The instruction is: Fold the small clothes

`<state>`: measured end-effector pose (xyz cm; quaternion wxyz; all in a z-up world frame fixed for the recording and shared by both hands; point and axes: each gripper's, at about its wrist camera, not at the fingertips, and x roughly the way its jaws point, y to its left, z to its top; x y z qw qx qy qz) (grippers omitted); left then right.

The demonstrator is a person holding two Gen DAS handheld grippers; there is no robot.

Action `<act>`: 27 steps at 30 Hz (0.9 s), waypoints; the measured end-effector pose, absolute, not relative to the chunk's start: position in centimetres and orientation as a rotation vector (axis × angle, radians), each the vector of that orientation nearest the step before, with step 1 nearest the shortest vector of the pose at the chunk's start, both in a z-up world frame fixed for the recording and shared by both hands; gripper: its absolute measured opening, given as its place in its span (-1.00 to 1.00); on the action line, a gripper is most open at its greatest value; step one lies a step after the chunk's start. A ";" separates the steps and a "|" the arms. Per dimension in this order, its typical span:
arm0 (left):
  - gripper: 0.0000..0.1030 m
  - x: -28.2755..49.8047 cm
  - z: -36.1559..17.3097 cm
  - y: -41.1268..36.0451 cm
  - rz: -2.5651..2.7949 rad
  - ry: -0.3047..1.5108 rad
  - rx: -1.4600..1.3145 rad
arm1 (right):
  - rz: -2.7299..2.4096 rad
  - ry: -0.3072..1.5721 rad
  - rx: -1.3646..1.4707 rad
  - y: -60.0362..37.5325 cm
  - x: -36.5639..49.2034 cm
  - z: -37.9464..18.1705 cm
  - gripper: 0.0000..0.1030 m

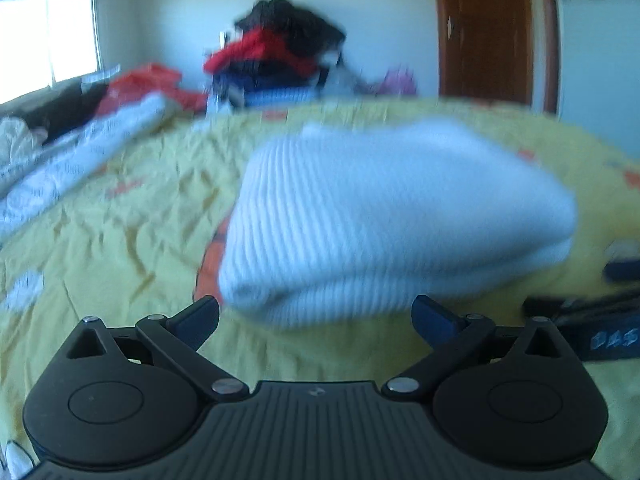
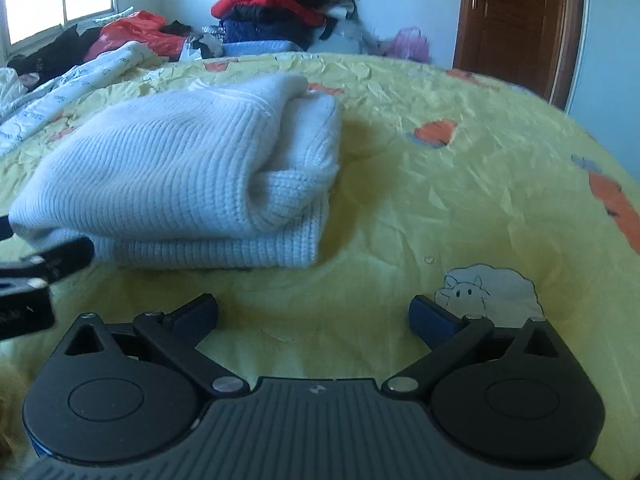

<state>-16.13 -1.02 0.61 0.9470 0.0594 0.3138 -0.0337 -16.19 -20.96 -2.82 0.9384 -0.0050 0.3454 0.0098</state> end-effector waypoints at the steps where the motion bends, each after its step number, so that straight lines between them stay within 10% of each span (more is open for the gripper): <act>1: 1.00 -15.7 0.4 -0.9 -0.074 0.667 0.115 | 0.019 0.692 -0.006 -21.0 -16.2 -3.0 1.00; 27: 1.00 -15.7 -0.1 0.1 -0.076 0.687 0.040 | 0.017 0.673 0.003 -21.0 -16.1 -3.4 1.00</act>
